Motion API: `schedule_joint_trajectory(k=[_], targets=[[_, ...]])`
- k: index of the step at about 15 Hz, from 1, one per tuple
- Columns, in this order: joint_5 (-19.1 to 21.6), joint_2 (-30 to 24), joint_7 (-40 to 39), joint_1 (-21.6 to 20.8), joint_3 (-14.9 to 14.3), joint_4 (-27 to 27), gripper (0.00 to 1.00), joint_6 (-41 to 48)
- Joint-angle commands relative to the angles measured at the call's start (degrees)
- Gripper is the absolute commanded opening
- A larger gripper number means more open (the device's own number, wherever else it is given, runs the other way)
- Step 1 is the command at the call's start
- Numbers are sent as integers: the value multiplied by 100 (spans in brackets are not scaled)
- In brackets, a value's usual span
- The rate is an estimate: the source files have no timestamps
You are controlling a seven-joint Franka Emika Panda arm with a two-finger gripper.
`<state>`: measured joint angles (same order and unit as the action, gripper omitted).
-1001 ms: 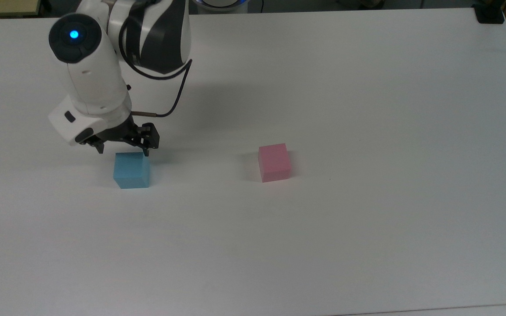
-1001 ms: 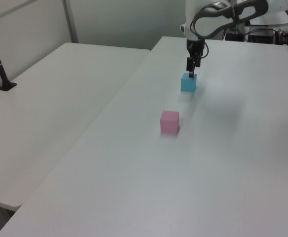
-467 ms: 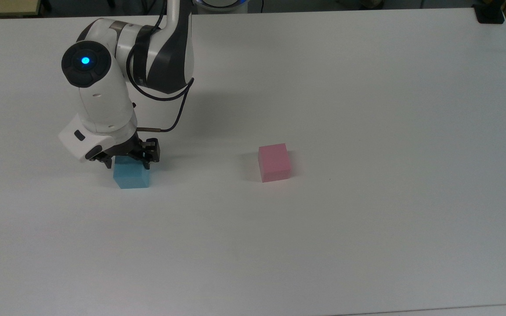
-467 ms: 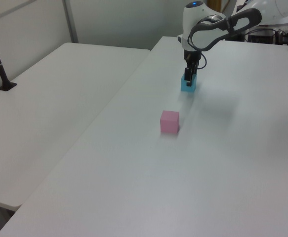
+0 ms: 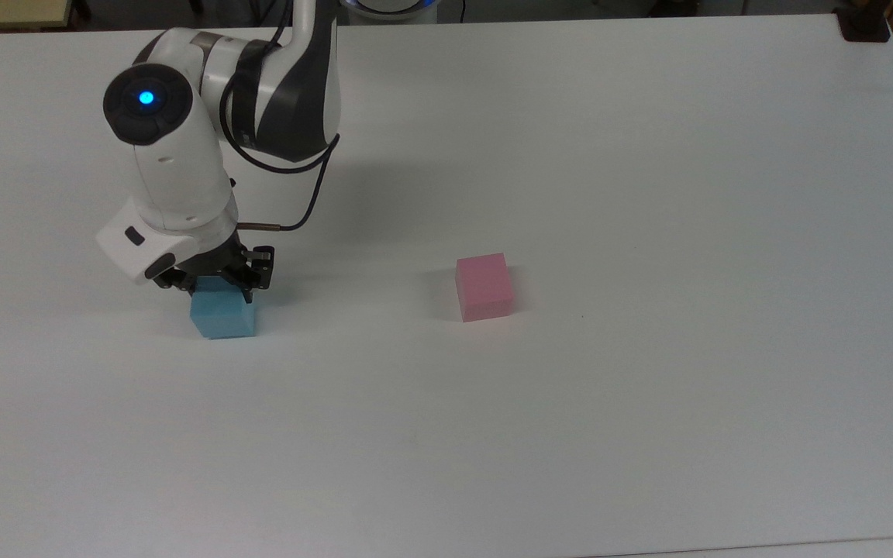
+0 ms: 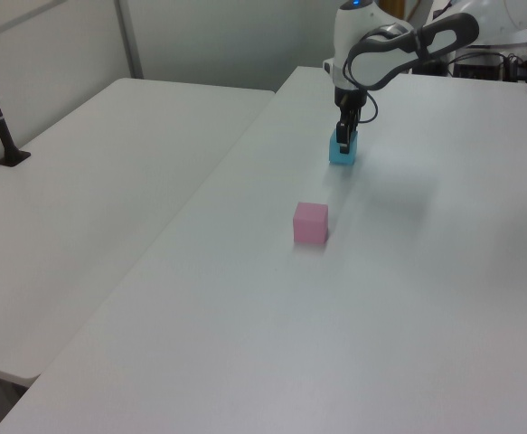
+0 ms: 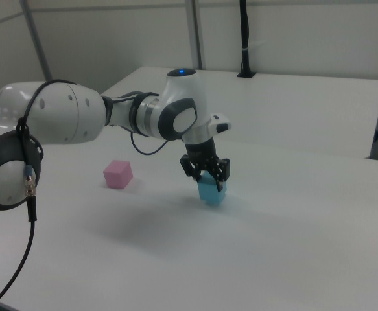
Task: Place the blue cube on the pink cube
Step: 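Close the gripper on the light-blue cube, then lift the light-blue cube and carry it over the pink cube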
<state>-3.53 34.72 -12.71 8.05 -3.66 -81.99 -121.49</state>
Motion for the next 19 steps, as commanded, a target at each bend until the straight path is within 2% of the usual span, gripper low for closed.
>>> schedule_joint_trajectory(k=[1,5,9,13,19], targets=[[-77,-509,-135,-58,-38,-81,24,449],[-51,-940,-127,-67,-29,121,24,1134],[-24,-1126,-127,-67,-20,761,24,2057],[-24,-1240,-57,-128,23,877,24,2235],[-24,-1380,1260,-1024,384,807,24,2244]])
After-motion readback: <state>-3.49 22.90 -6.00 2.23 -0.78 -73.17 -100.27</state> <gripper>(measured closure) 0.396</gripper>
